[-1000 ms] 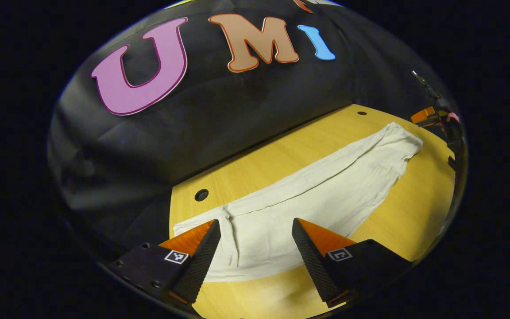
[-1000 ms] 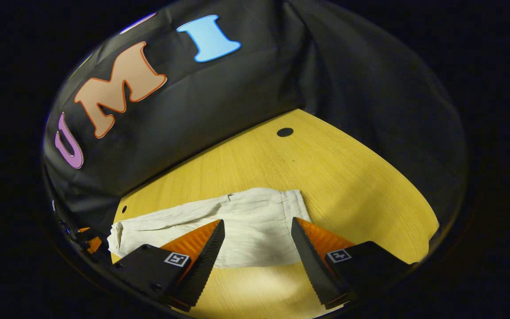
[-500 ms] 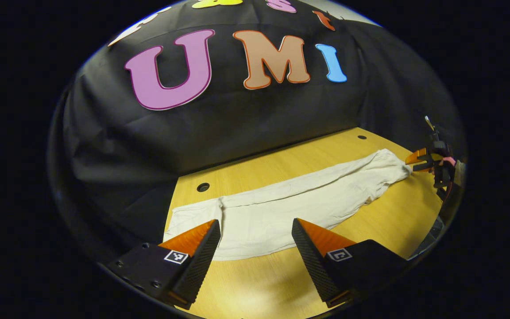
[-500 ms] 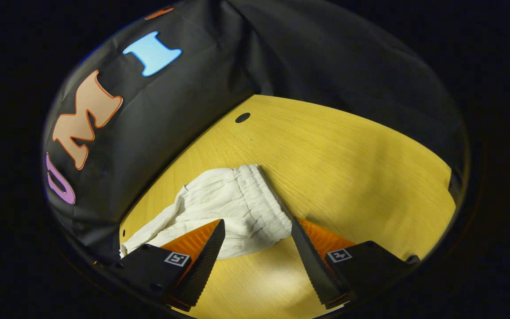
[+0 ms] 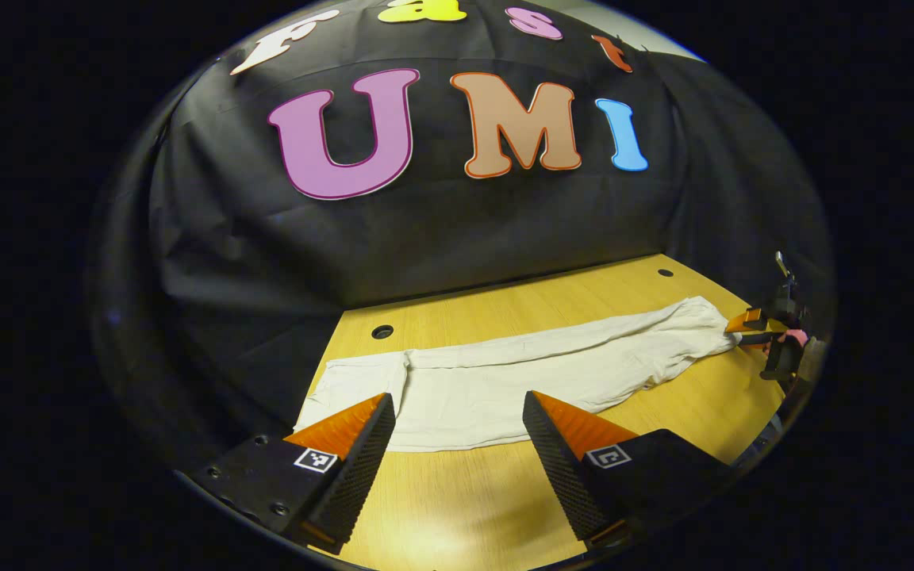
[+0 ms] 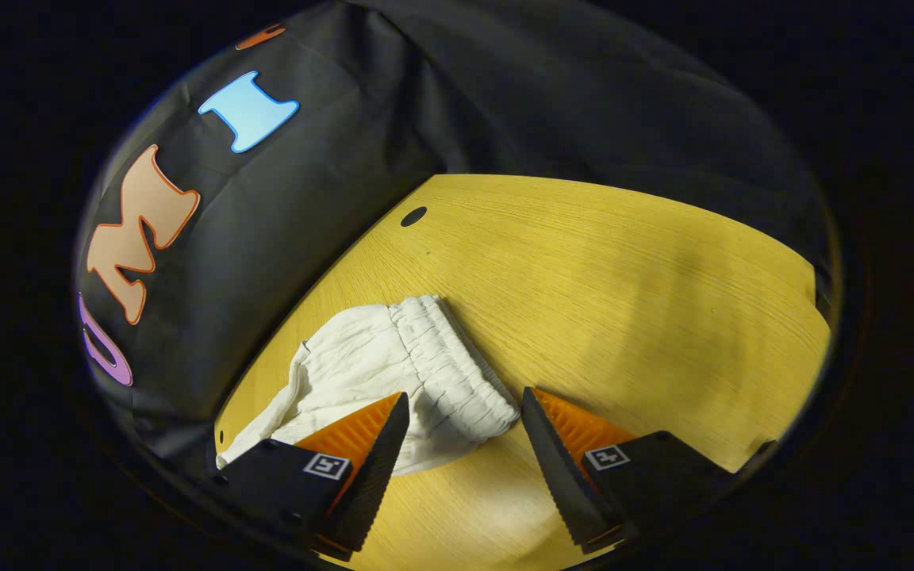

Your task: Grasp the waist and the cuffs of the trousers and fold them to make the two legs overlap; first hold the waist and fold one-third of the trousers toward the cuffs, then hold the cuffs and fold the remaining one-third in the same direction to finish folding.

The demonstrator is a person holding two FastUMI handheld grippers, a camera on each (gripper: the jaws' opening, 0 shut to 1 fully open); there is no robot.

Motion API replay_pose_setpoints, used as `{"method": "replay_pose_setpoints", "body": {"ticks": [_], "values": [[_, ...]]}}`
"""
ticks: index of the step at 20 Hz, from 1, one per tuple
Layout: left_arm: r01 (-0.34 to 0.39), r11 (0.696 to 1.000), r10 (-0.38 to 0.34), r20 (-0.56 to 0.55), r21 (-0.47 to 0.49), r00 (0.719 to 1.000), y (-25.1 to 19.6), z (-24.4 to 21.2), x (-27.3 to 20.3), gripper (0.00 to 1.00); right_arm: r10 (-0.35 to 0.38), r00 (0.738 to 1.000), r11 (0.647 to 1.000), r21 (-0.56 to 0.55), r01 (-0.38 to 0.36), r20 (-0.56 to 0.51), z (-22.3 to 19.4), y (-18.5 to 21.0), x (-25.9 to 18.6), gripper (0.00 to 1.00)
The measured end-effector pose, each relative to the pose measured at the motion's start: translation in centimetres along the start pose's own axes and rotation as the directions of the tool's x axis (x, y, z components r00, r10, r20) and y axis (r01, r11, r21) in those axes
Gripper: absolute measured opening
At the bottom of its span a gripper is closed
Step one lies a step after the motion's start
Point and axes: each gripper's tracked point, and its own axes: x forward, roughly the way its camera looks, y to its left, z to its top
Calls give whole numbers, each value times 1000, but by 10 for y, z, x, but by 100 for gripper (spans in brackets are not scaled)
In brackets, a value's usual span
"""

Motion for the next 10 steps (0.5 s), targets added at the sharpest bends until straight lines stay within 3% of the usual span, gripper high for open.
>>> {"method": "replay_pose_setpoints", "body": {"ticks": [1, 3, 4, 5, 6, 8, 10], "values": [[-11, 1000, 11, 3, -6, 1000, 0, 0, -2, 97, -13, 1000, 1000, -16, 14, 13, 0, -6, 1, 72], [-27, 1000, 27, 9, -5, 1000, 1, 3, -4, 97, -14, 1000, 1000, -23, 15, 24, 0, -7, -1, 58], [-34, 999, 34, 10, -3, 999, 1, 3, -5, 97, -15, 1000, 999, -32, 16, 24, 0, -9, 1, 64], [-37, 999, 37, 11, -3, 999, 0, 4, -6, 97, -11, 1000, 999, -37, 12, 22, 0, -9, 2, 55], [-40, 999, 40, 8, -5, 999, -1, 3, -6, 92, -10, 1000, 999, -40, 10, 11, -1, -8, 3, 57], [-48, 999, 48, 6, -11, 999, -3, 3, -7, 97, -9, 1000, 998, -57, 9, 2, -2, -7, 2, 43], [-54, 998, 54, 4, -21, 999, -5, 2, -7, 93, -15, 1000, 997, -73, 15, 7, 2, -7, 0, 29]]}}
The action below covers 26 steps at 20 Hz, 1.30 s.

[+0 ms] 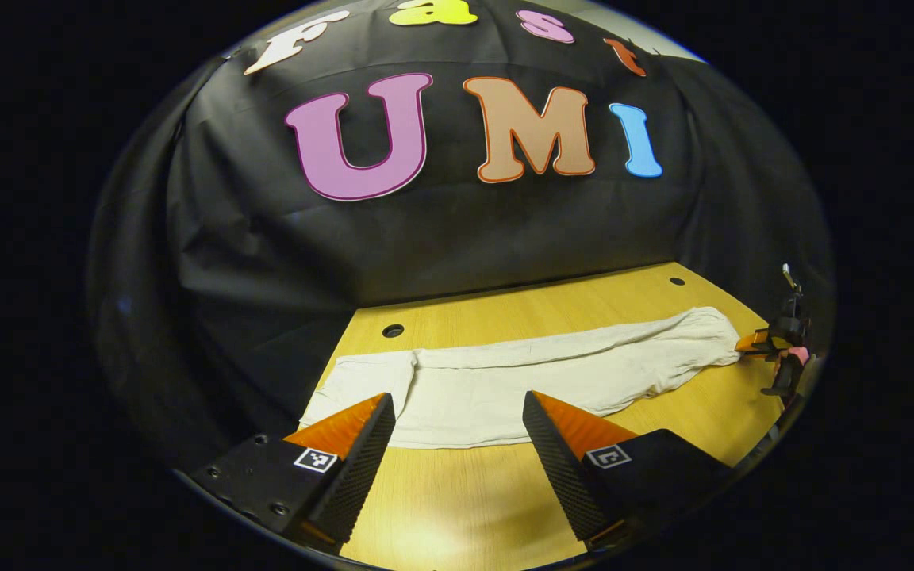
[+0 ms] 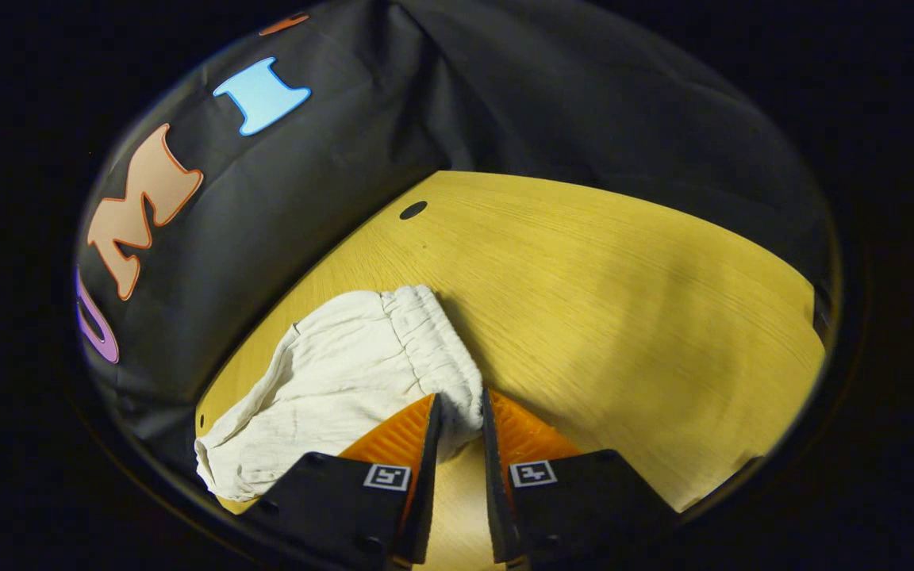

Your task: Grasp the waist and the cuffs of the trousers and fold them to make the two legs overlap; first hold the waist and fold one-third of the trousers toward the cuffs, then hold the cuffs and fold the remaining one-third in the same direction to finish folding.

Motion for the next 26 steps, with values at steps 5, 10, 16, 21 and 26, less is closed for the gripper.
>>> {"method": "replay_pose_setpoints", "body": {"ticks": [5, 10, 16, 21, 26], "values": [[-22, 1000, 22, 3, -10, 1000, -2, -1, -4, 97, 40, 999, 999, 7, -40, -5, 6, 4, -4, 11], [-47, 999, 47, 8, -19, 999, -4, 1, -9, 97, 96, 994, 995, 31, -98, 56, 27, 15, -10, 3], [-50, 998, 51, 38, -28, 998, -7, 6, -10, 97, 228, 963, 973, 8, -231, 146, 66, 69, -41, 3], [-46, 997, 48, 32, -63, 998, -1, -1, -1, 97, 396, 894, 918, -118, -379, 211, 88, 166, -78, 3], [-37, 995, 41, 36, -91, 999, 21, -1, 10, 97, 565, 804, 816, -268, -512, 186, 66, 277, -121, 3]]}}
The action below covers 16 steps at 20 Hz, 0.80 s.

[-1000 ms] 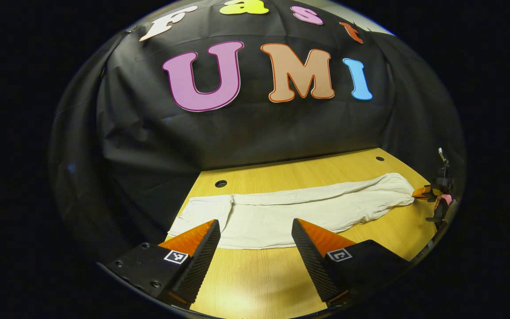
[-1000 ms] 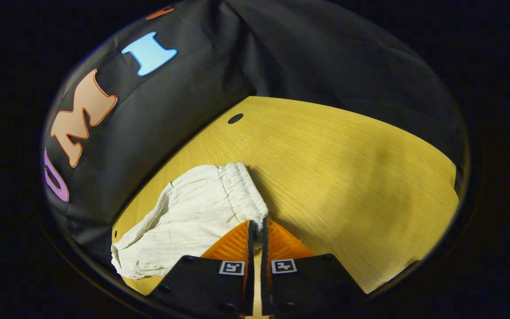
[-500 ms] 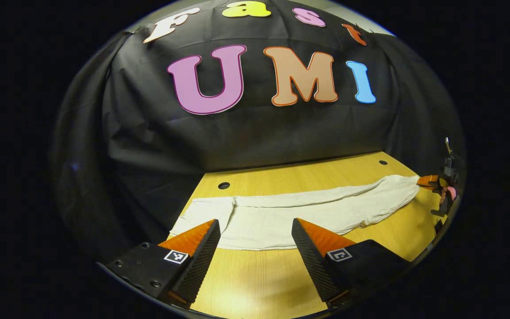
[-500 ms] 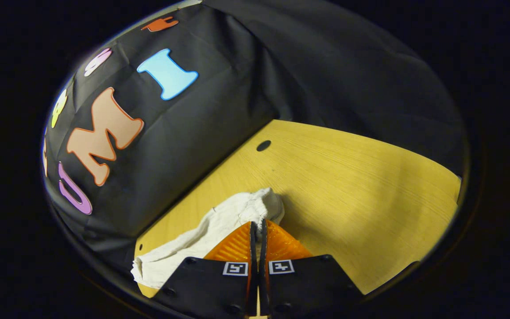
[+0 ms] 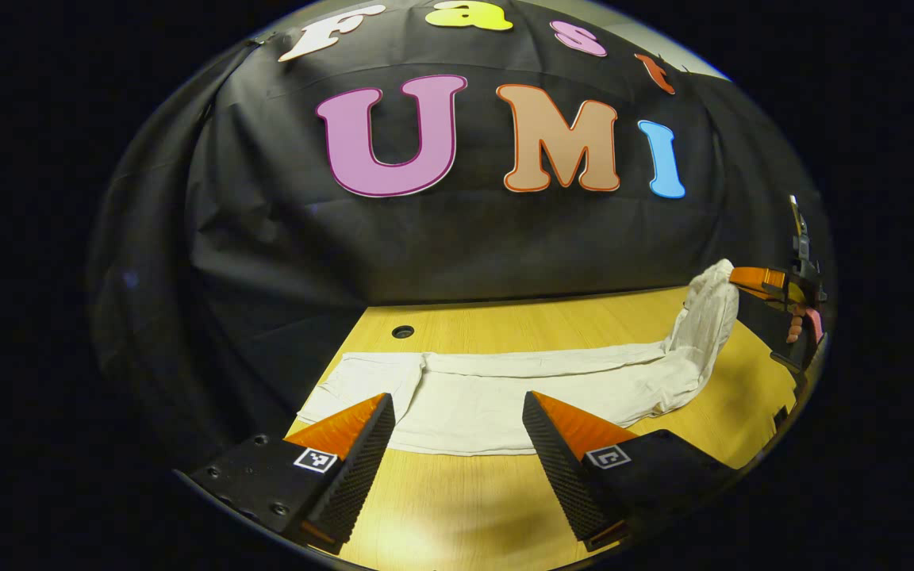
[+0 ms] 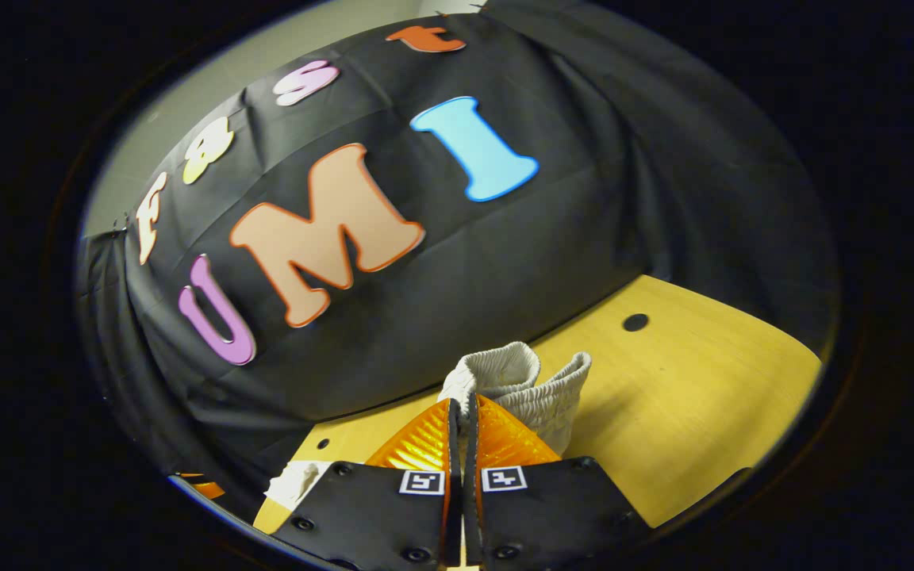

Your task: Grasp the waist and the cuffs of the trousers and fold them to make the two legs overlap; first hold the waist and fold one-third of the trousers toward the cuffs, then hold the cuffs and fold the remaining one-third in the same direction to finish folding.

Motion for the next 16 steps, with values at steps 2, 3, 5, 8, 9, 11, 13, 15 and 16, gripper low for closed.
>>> {"method": "replay_pose_setpoints", "body": {"ticks": [2, 3, 5, 8, 9, 11, 13, 15, 16], "values": [[-8, 1000, 8, 2, -7, 1000, 14, 0, 2, 97, 60, 998, 995, -77, -61, -12, -10, 42, 8, 3], [-12, 1000, 12, 1, -15, 1000, 20, -1, 5, 97, 94, 995, 989, -110, -96, -26, -17, 66, 11, 3], [-17, 999, 17, -4, -34, 1000, 32, -4, 6, 97, 157, 986, 973, -162, -165, -63, -38, 109, 18, 3], [-38, 998, 38, -13, -52, 999, 55, -12, 8, 93, 233, 957, 946, -188, -265, -174, -94, 165, 29, 3], [-47, 998, 46, -19, -52, 999, 62, -16, 9, 97, 244, 947, 939, -191, -285, -210, -114, 175, 32, 3], [-59, 997, 58, -26, -55, 998, 77, -22, 10, 97, 253, 921, 926, -201, -319, -296, -164, 196, 41, 0], [-72, 995, 70, -36, -66, 997, 93, -31, 15, 97, 232, 903, 916, -232, -328, -362, -205, 195, 65, 3], [-87, 993, 83, -48, -84, 995, 109, -38, 19, 97, 209, 888, 907, -258, -332, -410, -230, 192, 76, 3], [-94, 991, 90, -55, -91, 994, 118, -42, 22, 97, 200, 882, 903, -269, -335, -426, -231, 191, 77, 3]]}}
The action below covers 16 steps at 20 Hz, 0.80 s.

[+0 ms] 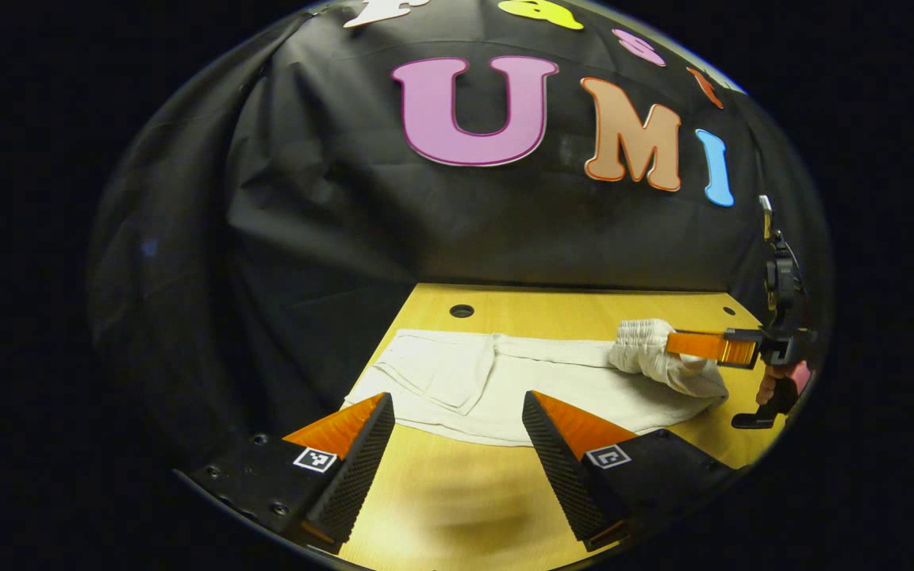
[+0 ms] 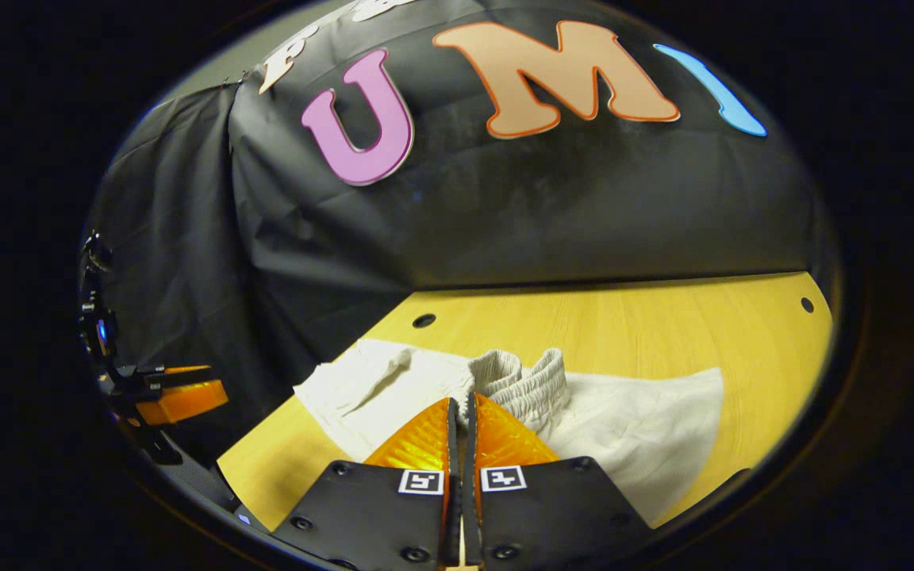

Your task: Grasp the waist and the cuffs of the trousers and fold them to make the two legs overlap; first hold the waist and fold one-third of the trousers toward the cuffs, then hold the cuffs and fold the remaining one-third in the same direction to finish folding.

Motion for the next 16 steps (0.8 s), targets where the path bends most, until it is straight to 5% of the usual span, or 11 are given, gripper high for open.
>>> {"method": "replay_pose_setpoints", "body": {"ticks": [2, 3, 5, 7, 8, 10, 16], "values": [[-17, 1000, 17, -14, -13, 1000, 19, -7, 9, 97, 30, 999, 1000, -4, -30, -39, 6, 5, -7, 8], [-24, 999, 23, -21, -22, 1000, 28, -12, 15, 97, 52, 996, 998, 26, -50, -70, 8, 7, -9, 20], [-33, 999, 31, -30, -43, 999, 46, -17, 25, 98, 86, 989, 994, 79, -77, -118, 12, 9, -12, 56], [-31, 998, 29, -42, -47, 999, 60, -23, 37, 97, 44, 993, 997, 64, -38, -105, 2, 7, -13, 87], [-30, 999, 28, -49, -45, 998, 67, -26, 45, 97, 29, 996, 998, 54, -25, -88, 5, 5, -12, 84], [-32, 998, 30, -59, -46, 998, 81, -34, 64, 96, -5, 997, 998, 56, 10, -77, 7, 4, -13, 95], [8, 1000, -10, -130, -14, 991, 105, -63, 128, 96, -173, 983, 983, 53, 177, -67, 16, -30, -49, 95]]}}
